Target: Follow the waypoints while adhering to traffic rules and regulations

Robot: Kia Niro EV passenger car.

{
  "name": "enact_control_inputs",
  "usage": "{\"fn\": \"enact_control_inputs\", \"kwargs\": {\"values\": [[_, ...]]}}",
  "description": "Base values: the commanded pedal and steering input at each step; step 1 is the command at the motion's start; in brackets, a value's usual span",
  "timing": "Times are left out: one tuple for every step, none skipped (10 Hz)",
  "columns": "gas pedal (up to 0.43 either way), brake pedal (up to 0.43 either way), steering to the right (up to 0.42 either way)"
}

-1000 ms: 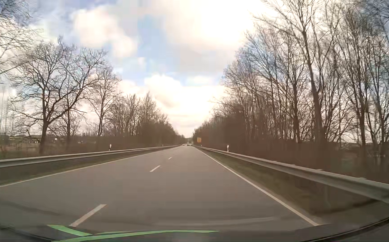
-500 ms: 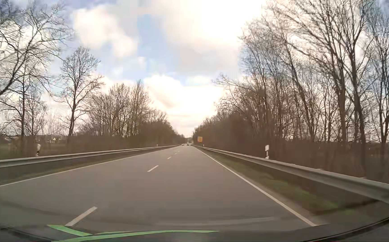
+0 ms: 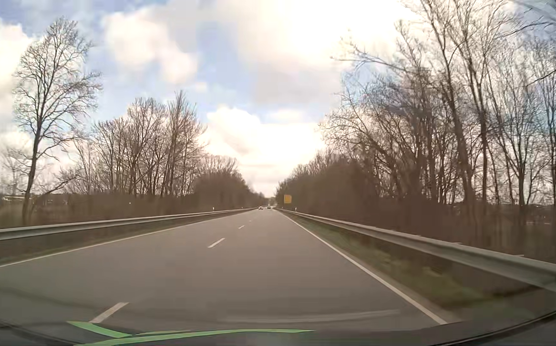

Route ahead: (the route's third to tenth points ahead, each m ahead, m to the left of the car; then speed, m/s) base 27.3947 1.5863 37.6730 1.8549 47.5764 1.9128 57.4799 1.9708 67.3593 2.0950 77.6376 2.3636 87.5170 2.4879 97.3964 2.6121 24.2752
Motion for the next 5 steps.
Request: {"fn": "enact_control_inputs", "kwargs": {"values": [[0.197, 0.0, 0.0], [0.197, 0.0, 0.0], [0.209, 0.0, 0.0], [0.209, 0.0, 0.0], [0.209, 0.0, 0.0]]}}
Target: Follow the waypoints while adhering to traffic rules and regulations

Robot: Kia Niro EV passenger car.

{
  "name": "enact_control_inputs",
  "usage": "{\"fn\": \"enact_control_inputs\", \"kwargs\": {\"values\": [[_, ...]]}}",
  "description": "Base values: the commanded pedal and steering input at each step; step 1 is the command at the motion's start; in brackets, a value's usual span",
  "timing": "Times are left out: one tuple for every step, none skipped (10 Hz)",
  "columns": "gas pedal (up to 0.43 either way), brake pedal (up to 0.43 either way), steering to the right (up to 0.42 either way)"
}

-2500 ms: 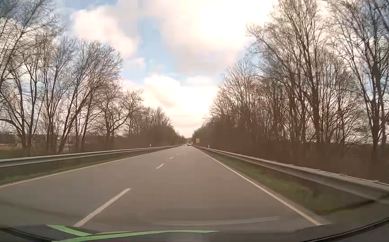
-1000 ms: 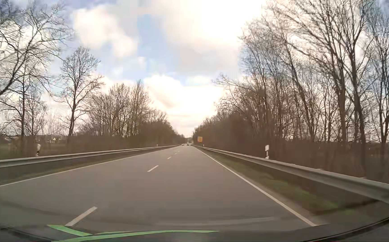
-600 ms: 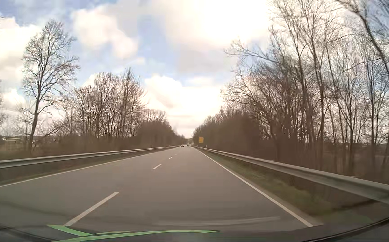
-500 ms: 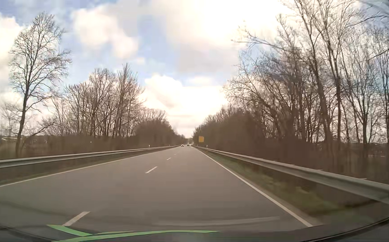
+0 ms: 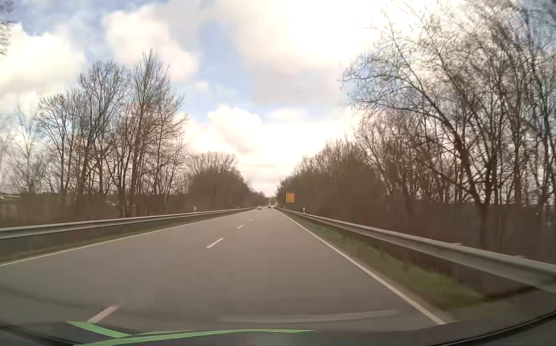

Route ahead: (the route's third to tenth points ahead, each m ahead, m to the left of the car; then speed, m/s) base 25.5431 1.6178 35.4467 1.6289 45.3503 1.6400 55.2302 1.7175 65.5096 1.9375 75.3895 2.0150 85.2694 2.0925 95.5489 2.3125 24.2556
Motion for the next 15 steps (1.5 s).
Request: {"fn": "enact_control_inputs", "kwargs": {"values": [[0.209, 0.0, 0.0], [0.209, 0.0, 0.0], [0.209, 0.0, 0.0], [0.209, 0.0, 0.0], [0.209, 0.0, 0.0], [0.209, 0.0, 0.0], [0.209, 0.0, 0.0], [0.209, 0.0, 0.0], [0.209, 0.0, 0.0], [0.209, 0.0, 0.0], [0.209, 0.0, 0.0], [0.209, 0.0, 0.0], [0.209, 0.0, 0.0], [0.209, 0.0, 0.0], [0.209, 0.0, 0.0]]}}
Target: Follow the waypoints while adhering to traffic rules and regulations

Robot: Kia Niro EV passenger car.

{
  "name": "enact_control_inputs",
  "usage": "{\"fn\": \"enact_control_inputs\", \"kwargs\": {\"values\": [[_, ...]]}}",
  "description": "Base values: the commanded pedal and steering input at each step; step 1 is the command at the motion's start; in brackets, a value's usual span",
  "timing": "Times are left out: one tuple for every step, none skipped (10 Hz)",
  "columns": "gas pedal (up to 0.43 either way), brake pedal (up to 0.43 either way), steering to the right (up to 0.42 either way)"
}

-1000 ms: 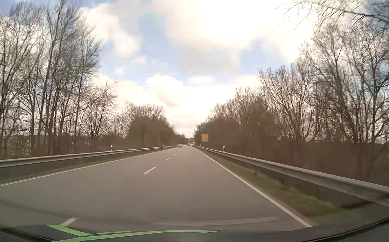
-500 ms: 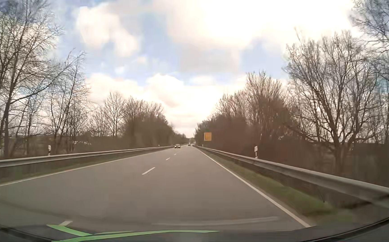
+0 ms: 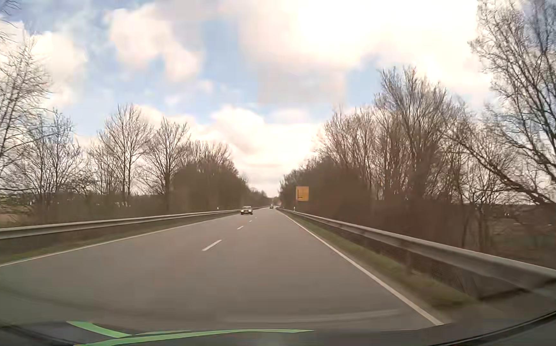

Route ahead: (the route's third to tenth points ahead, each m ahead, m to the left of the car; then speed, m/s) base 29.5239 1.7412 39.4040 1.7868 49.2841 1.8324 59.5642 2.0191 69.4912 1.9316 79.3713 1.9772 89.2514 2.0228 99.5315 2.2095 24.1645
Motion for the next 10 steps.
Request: {"fn": "enact_control_inputs", "kwargs": {"values": [[0.209, 0.0, 0.0], [0.209, 0.0, 0.0], [0.209, 0.0, 0.0], [0.209, 0.0, 0.0], [0.209, 0.0, 0.0], [0.209, 0.0, 0.0], [0.209, 0.0, 0.0], [0.209, 0.0, 0.0], [0.209, 0.0, 0.0], [0.209, 0.0, 0.0]]}}
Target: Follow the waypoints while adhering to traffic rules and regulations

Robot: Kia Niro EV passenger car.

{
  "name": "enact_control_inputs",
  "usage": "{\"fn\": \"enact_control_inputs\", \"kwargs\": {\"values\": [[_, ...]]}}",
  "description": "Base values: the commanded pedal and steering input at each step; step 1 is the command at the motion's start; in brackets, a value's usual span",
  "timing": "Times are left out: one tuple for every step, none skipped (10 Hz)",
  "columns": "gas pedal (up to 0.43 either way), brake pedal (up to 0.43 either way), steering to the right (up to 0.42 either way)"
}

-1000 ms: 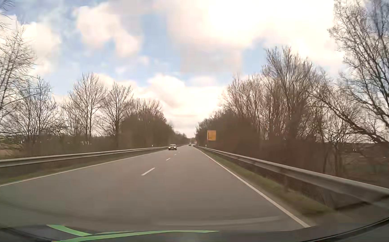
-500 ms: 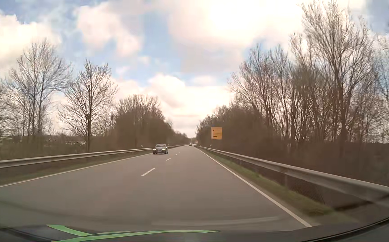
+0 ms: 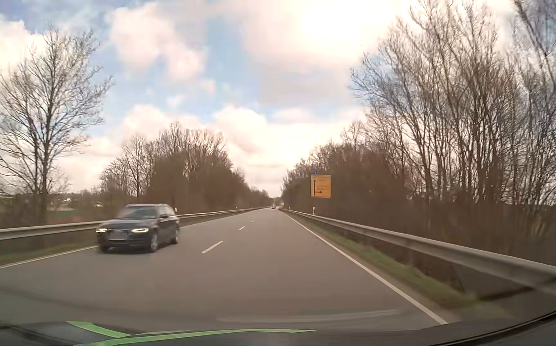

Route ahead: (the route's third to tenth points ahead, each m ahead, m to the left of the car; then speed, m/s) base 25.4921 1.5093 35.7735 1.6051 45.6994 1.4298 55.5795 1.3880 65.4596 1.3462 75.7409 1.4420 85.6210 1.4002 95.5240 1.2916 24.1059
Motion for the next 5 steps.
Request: {"fn": "enact_control_inputs", "kwargs": {"values": [[0.209, 0.0, 0.0], [0.209, 0.0, 0.0], [0.209, 0.0, 0.0], [0.209, 0.0, 0.0], [0.209, 0.0, 0.0]]}}
